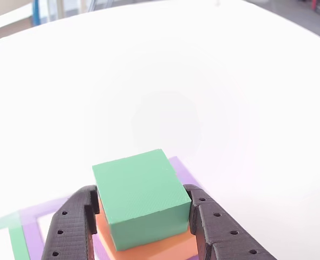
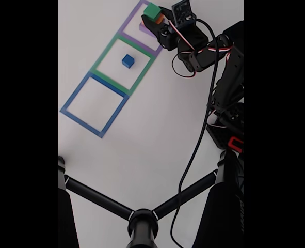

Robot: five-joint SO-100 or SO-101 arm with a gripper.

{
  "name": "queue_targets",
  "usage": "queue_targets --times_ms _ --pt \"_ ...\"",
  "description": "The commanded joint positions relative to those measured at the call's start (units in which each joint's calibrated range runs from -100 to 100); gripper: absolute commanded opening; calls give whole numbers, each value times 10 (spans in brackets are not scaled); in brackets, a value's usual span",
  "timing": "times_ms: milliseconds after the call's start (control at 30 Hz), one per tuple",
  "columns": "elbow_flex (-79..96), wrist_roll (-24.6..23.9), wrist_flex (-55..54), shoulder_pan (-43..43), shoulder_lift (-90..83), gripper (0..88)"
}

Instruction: Tower of hanoi

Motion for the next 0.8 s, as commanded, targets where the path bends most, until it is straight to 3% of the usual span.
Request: queue_targets --times_ms 0,500,767 --pt "1 0 -14 -5 -5 128" --pt "6 0 -11 -7 -18 101" --pt "23 0 66 -20 -108 99"
